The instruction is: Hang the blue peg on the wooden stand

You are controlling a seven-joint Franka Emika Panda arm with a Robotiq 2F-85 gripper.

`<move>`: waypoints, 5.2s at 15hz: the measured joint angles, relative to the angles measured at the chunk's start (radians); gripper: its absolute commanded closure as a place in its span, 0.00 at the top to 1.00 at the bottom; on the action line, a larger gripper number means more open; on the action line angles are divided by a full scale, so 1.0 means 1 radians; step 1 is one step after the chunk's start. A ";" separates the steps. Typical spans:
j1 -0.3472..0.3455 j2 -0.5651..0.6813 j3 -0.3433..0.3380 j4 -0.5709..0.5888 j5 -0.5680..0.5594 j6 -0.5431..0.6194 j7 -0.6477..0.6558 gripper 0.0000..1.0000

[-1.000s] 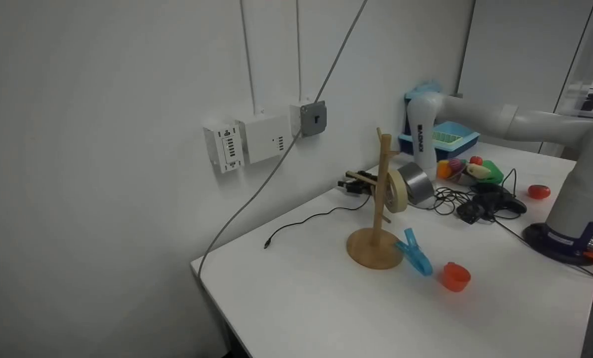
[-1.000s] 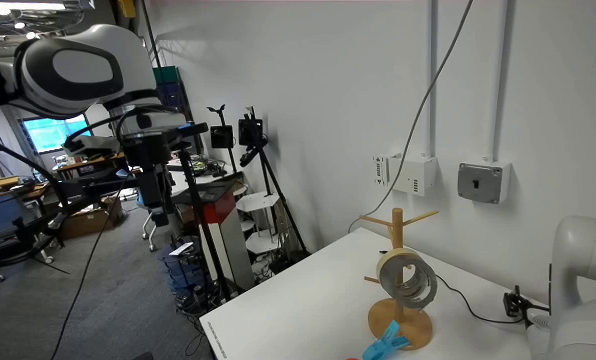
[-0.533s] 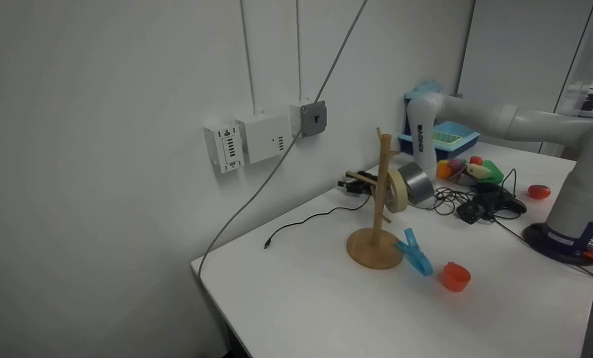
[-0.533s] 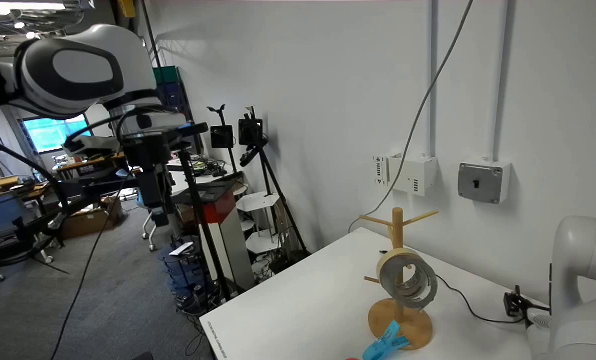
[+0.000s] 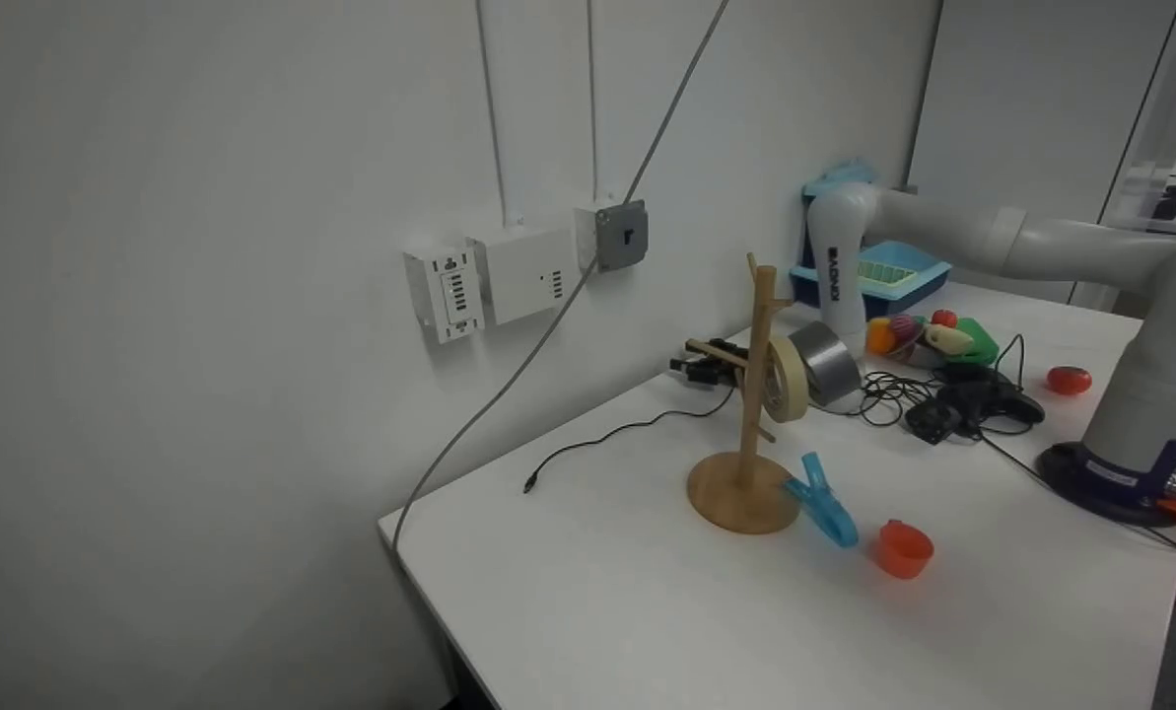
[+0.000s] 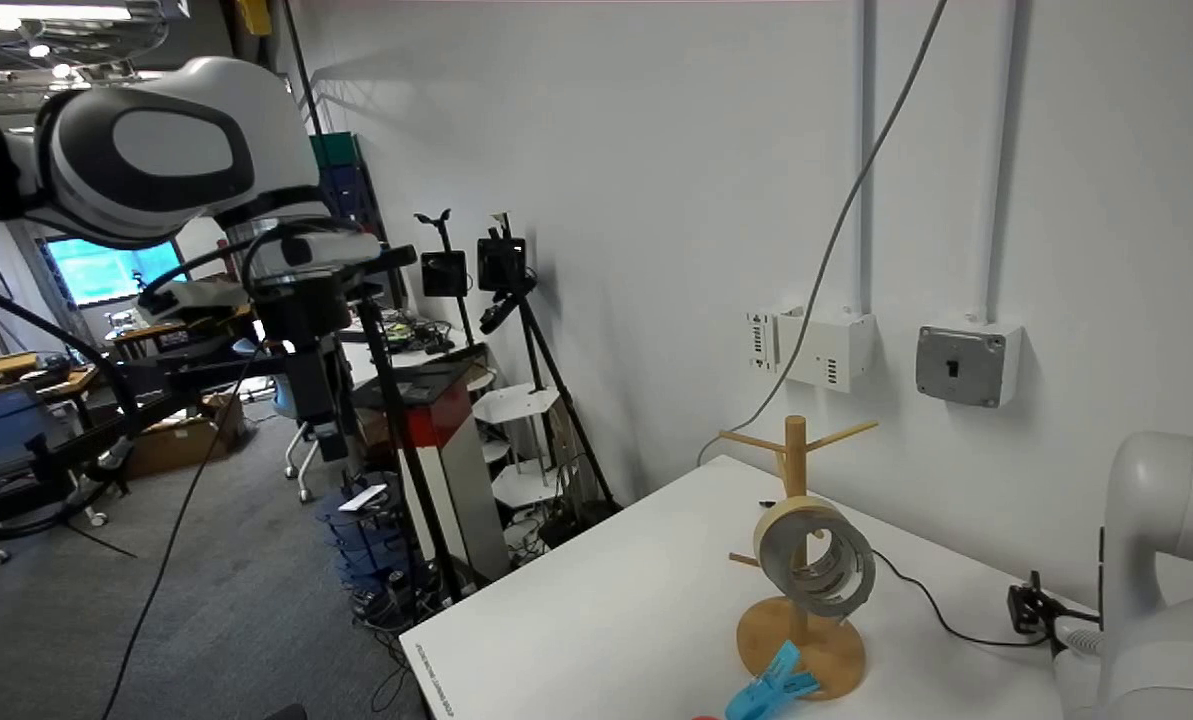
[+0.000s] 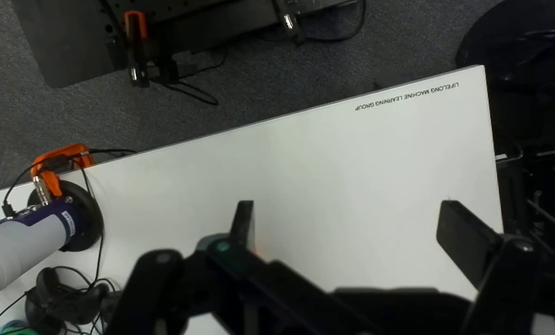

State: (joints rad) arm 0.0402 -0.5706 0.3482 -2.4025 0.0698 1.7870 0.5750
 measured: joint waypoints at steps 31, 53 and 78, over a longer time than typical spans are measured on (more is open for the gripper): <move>-0.068 0.284 -0.147 -0.022 -0.150 0.391 0.010 1.00; -0.036 0.662 -0.283 0.125 -0.361 0.588 0.147 1.00; -0.016 0.908 -0.422 0.173 -0.346 0.904 0.139 1.00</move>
State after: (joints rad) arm 0.0246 0.3375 -0.0734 -2.2300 -0.2759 2.6910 0.7143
